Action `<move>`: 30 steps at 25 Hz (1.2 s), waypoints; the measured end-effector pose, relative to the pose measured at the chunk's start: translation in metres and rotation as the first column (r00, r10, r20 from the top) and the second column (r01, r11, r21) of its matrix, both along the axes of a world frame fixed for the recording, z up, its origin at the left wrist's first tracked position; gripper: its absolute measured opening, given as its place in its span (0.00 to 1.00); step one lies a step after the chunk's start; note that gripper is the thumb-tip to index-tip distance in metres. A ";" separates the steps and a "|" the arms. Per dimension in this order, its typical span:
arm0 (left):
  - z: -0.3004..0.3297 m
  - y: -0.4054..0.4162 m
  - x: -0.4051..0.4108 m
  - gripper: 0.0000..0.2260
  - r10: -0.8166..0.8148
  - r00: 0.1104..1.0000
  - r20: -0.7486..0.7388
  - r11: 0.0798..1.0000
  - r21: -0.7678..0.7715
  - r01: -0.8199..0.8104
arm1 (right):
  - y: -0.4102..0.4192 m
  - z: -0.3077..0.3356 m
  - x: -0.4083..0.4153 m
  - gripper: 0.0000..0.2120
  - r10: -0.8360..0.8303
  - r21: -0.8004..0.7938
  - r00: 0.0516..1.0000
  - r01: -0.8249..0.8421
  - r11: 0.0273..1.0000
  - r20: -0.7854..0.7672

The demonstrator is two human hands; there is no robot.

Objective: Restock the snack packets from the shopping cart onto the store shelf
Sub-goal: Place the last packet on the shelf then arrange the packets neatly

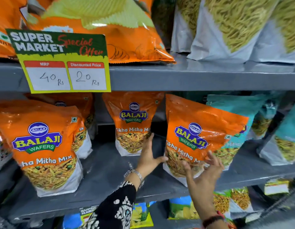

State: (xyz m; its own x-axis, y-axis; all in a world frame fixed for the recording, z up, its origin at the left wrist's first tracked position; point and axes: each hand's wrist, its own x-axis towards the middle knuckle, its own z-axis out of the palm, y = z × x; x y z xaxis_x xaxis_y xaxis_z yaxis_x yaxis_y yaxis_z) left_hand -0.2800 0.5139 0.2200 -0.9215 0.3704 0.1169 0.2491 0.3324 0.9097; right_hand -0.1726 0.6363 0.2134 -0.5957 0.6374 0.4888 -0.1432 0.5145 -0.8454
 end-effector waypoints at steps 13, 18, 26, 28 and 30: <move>-0.011 -0.006 0.023 0.33 0.086 0.995 0.053 0.986 0.138 -0.093 | 0.008 -0.019 -0.019 0.41 0.336 -0.161 0.930 -0.313 0.936 0.146; -0.013 -0.075 0.028 0.34 0.305 0.952 -0.004 0.945 0.126 -0.302 | -0.036 -0.017 -0.041 0.37 0.595 -0.247 0.783 -0.549 0.798 0.182; -0.021 -0.110 0.028 0.36 0.294 0.955 -0.026 0.956 0.029 -0.293 | -0.050 -0.015 -0.061 0.38 0.727 -0.327 0.604 -0.649 0.686 0.326; -0.022 -0.110 0.028 0.35 0.258 0.966 0.018 0.965 0.044 -0.258 | -0.049 -0.017 -0.062 0.36 0.714 -0.322 0.598 -0.638 0.699 0.365; -0.022 -0.109 0.027 0.34 0.255 0.966 0.029 0.965 0.052 -0.257 | -0.048 -0.021 -0.065 0.34 0.710 -0.330 0.602 -0.630 0.703 0.365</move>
State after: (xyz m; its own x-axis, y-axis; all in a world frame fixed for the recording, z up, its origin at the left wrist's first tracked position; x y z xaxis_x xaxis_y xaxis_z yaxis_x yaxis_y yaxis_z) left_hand -0.2532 0.4045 0.1976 -0.9873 0.1155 0.1088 0.1416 0.3321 0.9326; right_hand -0.2372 0.5879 0.1926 -1.0000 0.0096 -0.0024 0.0050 0.2868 -0.9580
